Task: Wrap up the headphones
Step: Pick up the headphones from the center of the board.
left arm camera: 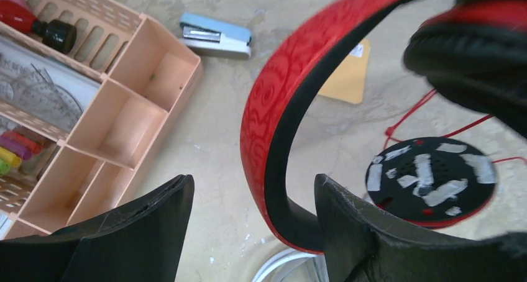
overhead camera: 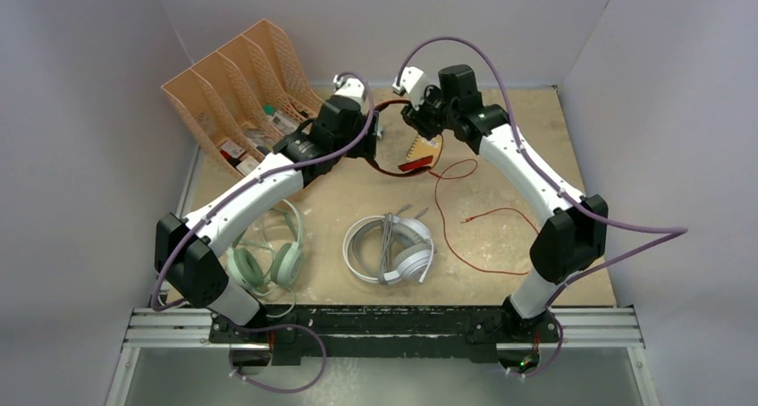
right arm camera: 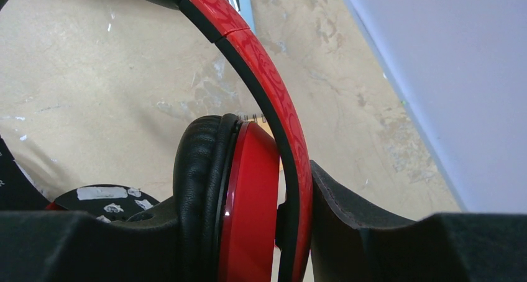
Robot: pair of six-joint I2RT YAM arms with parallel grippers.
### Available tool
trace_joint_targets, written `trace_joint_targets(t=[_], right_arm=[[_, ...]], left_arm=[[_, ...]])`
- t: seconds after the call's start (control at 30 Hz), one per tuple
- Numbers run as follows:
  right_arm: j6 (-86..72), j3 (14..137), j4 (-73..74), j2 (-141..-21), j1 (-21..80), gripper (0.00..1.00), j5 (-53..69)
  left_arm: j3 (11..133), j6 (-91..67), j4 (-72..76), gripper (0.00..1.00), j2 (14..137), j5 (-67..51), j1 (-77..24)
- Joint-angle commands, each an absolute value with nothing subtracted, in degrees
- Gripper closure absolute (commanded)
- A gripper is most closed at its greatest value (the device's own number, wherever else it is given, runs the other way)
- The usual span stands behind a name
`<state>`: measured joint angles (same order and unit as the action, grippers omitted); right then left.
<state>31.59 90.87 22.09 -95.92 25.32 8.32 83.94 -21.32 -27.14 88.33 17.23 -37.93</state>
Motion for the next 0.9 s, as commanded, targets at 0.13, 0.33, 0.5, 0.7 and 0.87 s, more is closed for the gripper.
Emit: trace_joint_targets(t=[0.13, 0.33, 0.5, 0.7, 0.87], right_arm=[[32.36, 96.28, 22.26, -96.8, 29.07, 1.0, 3.96], [32.5, 95.05, 21.99, -98.36, 30.66, 1.0, 2.73], [32.27, 96.19, 22.99, -99.71, 31.49, 1.0, 2.93], [31.71, 96.65, 22.07, -98.78, 31.99, 1.0, 3.72], [31.04, 96.86, 21.71, -97.9, 32.62, 1.0, 4.39]], left_arm=[[77.47, -20.12, -18.59, 0.38, 88.04, 16.45, -35.12], [76.08, -20.77, -17.58, 0.44, 87.34, 15.34, -33.14], [75.4, -20.3, -17.67, 0.39, 87.31, 15.67, -32.93], [75.24, -20.36, -18.4, 0.56, 87.45, 15.32, -32.95], [75.18, -19.92, -19.12, 0.58, 87.52, 15.73, -32.95]])
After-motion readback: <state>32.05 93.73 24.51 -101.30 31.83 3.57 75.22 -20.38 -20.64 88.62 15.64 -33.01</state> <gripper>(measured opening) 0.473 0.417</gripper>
